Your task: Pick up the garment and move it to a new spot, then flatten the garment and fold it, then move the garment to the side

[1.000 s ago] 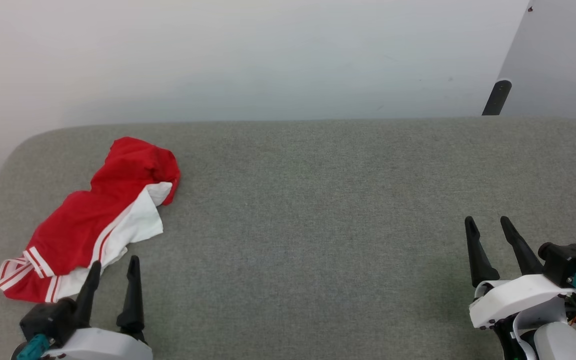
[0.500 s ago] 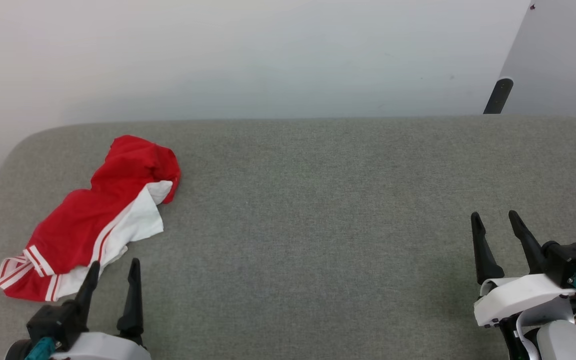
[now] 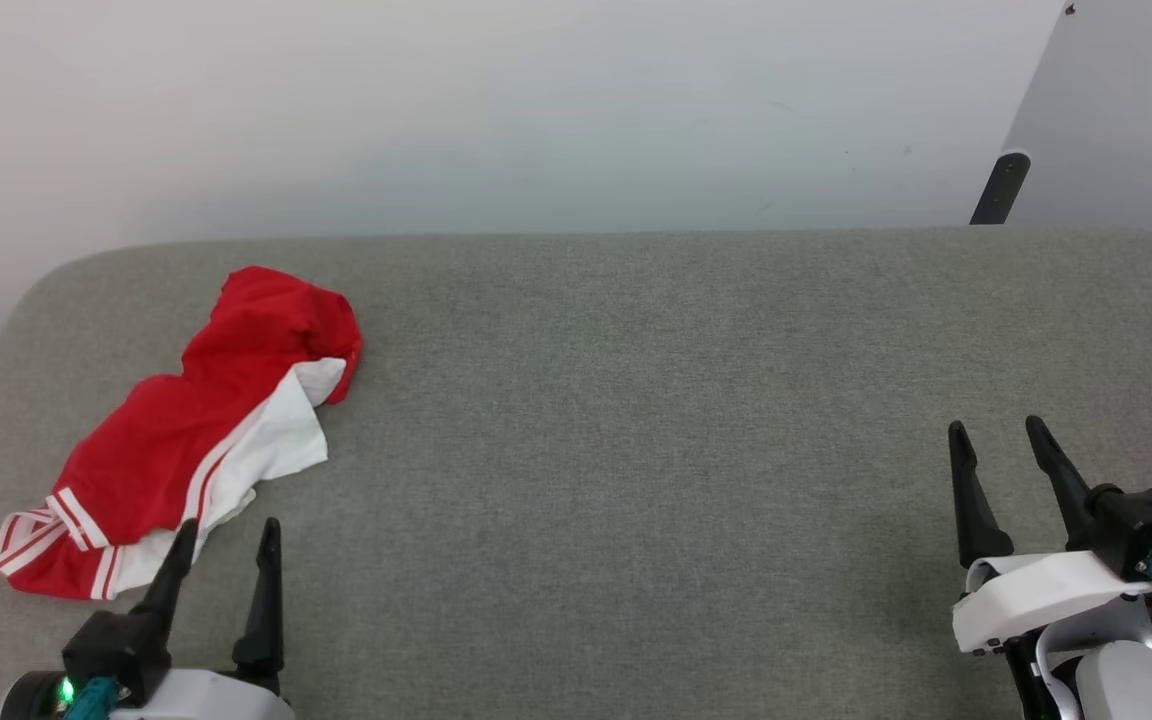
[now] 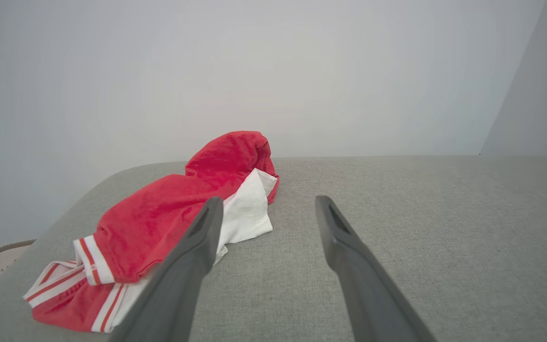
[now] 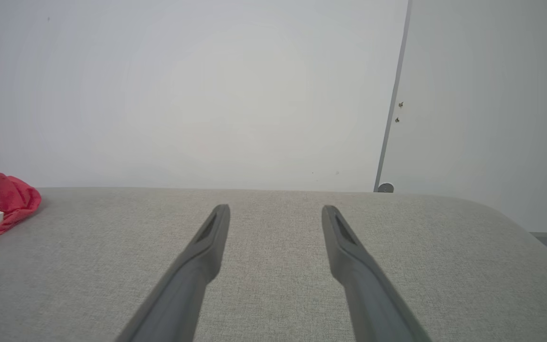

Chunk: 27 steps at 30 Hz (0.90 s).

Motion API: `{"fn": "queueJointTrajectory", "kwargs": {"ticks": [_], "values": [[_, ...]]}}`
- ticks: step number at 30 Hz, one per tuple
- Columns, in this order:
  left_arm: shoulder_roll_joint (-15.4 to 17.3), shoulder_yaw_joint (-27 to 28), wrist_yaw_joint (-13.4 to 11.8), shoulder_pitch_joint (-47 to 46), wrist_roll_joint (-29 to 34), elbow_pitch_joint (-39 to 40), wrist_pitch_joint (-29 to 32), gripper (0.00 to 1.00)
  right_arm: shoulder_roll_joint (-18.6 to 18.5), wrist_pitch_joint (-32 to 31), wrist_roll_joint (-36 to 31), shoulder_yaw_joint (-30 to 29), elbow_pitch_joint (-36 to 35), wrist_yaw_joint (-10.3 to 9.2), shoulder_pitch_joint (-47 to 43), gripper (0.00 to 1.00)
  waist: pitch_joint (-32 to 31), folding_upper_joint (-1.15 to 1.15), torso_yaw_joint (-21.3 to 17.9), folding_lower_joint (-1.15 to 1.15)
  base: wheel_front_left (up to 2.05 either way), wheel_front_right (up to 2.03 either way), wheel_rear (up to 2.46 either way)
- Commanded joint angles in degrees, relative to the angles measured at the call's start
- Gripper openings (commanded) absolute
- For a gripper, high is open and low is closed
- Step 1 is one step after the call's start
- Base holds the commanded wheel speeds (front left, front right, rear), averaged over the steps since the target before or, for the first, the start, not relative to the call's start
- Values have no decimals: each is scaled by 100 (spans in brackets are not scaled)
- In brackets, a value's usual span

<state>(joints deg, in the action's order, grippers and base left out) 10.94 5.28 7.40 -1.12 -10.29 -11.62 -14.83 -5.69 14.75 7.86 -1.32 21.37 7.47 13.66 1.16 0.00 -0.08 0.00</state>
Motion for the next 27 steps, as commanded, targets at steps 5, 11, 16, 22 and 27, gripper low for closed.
{"fn": "queueJointTrajectory", "kwargs": {"ticks": [5, 11, 16, 22, 27], "values": [[64, -23, 14, 11, -23, 8, -35, 100, 21, 53, 9, -23, -22, 4, -12, 100, 8, 0, -1, 0, 0, 0, 0], [91, -59, 14, -22, -91, -23, -34, 100, 37, 53, 81, -28, -20, 4, -53, 100, 32, 0, 13, 0, 0, 0, 0], [106, -72, 15, -31, -119, -30, -34, 100, 50, 53, 130, -58, -53, 4, -61, 100, 49, 0, 24, 0, 0, 0, 0], [87, -132, 15, -95, -131, -55, -34, 100, 46, 53, 124, -117, -96, 4, -63, 100, 76, 0, 118, 0, 0, 0, 0], [46, -161, 14, -208, -134, -158, -34, 100, -7, 54, 126, -101, -137, 4, -99, 100, 106, 0, 434, 0, 0, 0, 0]]}}
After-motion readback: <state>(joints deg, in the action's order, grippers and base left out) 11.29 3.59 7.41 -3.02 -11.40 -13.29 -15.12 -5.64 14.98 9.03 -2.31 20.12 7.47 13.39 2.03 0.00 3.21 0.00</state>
